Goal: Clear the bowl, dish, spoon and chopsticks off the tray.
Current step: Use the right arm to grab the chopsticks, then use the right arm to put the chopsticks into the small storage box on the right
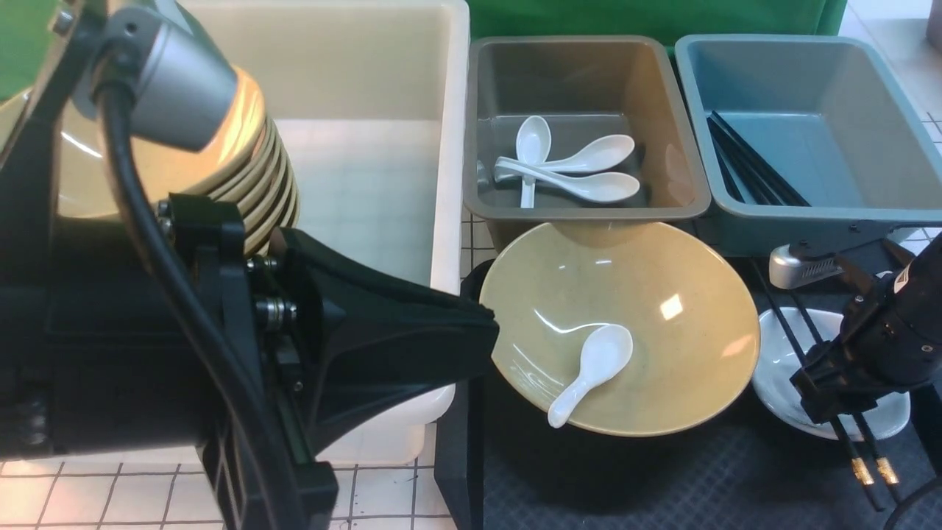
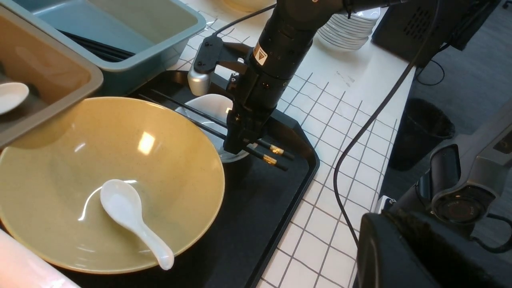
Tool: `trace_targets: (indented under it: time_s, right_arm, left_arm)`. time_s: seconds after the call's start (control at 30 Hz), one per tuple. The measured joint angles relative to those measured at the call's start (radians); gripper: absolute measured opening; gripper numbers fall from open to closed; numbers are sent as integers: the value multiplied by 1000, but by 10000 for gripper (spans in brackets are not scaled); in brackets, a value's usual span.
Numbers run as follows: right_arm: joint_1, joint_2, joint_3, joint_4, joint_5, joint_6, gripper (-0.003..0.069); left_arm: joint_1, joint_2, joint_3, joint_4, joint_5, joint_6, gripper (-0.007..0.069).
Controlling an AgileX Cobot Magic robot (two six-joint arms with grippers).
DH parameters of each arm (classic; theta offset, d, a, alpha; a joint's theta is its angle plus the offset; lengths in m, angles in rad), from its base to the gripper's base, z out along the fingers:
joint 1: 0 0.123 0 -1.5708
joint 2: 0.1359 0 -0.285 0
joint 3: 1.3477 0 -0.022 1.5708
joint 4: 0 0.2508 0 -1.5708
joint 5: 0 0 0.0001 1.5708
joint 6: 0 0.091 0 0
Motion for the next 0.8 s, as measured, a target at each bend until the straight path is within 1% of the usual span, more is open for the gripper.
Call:
trace_targets:
  time_s: [0.13, 0.2, 0.23, 0.37, 0.47, 0.67, 0.7, 0.8]
  right_arm:
    - [0, 1, 0, 0, 0, -6, 199]
    - [0, 1, 0, 0, 6, -14, 150]
    - [0, 1, 0, 0, 10, -19, 139]
    - [0, -4, 0, 0, 39, -48, 141]
    - [0, -43, 0, -3, 95, -54, 141]
    - [0, -190, 0, -5, 306, -48, 141]
    - [0, -252, 0, -6, 388, -26, 141]
    - [0, -359, -11, -6, 456, 13, 141]
  left_arm:
    - [0, 0, 0, -8, 0, 0, -1]
    - [0, 0, 0, -9, 0, 0, -1]
    - [0, 0, 0, -11, 0, 0, -1]
    - [0, 0, 0, -14, 4, 0, -1]
    - [0, 0, 0, -14, 8, 0, -1]
    - [0, 0, 0, -15, 8, 0, -1]
    - [0, 0, 0, -18, 8, 0, -1]
    - [0, 0, 0, -23, 3, 12, -1]
